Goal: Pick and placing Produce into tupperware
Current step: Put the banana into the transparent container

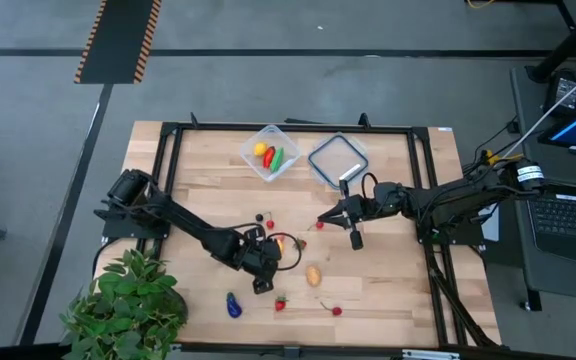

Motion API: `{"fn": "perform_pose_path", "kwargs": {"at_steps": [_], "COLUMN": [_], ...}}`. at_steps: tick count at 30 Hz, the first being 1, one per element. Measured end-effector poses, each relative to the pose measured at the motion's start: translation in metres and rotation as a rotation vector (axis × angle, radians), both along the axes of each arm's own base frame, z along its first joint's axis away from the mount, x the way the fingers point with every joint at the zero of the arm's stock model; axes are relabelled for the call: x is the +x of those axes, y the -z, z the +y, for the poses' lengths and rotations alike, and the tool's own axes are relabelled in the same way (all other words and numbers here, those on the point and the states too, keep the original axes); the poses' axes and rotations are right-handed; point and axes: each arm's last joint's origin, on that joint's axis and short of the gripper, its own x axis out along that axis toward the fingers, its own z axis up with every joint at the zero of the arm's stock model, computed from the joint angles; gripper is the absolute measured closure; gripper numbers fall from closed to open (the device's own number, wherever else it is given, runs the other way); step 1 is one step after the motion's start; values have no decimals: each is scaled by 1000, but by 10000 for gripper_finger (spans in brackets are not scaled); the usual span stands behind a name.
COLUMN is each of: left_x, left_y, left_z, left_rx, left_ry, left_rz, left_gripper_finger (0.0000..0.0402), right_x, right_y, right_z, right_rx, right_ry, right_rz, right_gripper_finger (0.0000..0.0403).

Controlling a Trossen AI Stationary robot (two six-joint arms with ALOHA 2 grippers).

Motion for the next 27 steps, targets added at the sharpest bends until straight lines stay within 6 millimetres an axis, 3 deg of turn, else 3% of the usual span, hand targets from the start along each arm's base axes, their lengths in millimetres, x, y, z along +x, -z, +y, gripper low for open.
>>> {"fn": "perform_pose_path", "kwargs": {"at_steps": [8,17,27], "left_x": [0,11,15], "left_y": [-3,-30,-33], "left_z": [-3,-16,-16], "left_rx": [8,22,10], "left_ry": [23,89,83], "left_rz": [10,-47,-90], "left_gripper_finger": [217,217,217], "right_x": [0,0,0], "right_y": [1,2,2], "right_z": [0,0,0], "right_rx": [-1,-1,6], "right_ry": [0,0,-15], "right_rz": [10,17,19], "right_gripper_finger": [375,375,375]}}
